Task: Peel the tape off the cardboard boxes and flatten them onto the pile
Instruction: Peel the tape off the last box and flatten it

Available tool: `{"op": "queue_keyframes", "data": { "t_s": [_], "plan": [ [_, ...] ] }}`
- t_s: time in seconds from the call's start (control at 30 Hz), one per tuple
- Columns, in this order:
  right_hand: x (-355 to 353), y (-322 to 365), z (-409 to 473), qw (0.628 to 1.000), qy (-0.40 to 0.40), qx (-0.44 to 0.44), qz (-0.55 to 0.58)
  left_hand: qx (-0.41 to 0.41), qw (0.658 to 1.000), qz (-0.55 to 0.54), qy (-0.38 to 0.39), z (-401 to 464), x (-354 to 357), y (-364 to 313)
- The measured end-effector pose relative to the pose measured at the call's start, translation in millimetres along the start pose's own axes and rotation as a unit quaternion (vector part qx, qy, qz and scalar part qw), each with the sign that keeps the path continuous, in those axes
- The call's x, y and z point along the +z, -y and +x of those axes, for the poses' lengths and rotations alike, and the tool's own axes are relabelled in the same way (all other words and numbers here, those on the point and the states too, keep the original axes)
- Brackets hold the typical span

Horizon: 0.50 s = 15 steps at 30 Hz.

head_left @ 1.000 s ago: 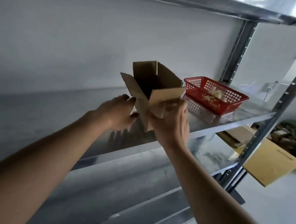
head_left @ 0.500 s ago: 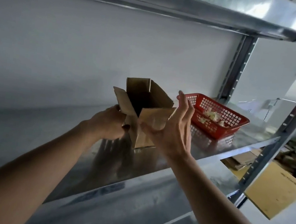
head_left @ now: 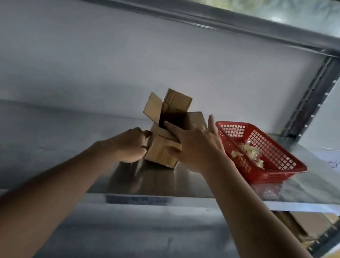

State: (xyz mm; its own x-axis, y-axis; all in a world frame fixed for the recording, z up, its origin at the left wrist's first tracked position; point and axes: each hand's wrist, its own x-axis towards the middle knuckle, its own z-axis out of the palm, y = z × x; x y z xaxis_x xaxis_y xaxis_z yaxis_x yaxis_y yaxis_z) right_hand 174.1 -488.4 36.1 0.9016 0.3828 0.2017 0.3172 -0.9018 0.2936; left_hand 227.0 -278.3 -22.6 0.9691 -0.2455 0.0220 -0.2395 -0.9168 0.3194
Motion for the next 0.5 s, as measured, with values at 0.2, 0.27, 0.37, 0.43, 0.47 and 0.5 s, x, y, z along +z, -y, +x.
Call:
{"op": "queue_keyframes", "data": {
  "t_s": [0.2,0.27,0.37,0.43,0.47,0.5],
  "plan": [
    [24.5,-11.5,-6.2,0.990,-0.043,-0.033,0.130,-0.052,0.998,-0.007,-0.033,-13.1,7.7,-16.6],
    [33.4,-10.5,-7.6,0.982,-0.063,-0.044,0.173,-0.067,0.997,-0.012,-0.045,-18.4,8.7,-17.9],
    [45.7,-5.2,-12.1,0.952,-0.123,-0.066,0.271,-0.080,0.989,-0.094,-0.086,-24.8,2.0,-17.1],
    [53.2,-0.8,-14.1,0.920,-0.177,-0.053,0.346,-0.109,0.945,-0.281,-0.129,-30.8,-5.4,-16.7],
    [55.8,2.9,-13.9,0.894,-0.196,-0.037,0.402,-0.132,0.900,-0.391,-0.140,-34.5,-9.3,-17.0],
    [57.3,7.9,-12.8,0.861,-0.203,-0.021,0.466,-0.148,0.850,-0.485,-0.143,-38.4,-12.9,-18.1]
  ]
}}
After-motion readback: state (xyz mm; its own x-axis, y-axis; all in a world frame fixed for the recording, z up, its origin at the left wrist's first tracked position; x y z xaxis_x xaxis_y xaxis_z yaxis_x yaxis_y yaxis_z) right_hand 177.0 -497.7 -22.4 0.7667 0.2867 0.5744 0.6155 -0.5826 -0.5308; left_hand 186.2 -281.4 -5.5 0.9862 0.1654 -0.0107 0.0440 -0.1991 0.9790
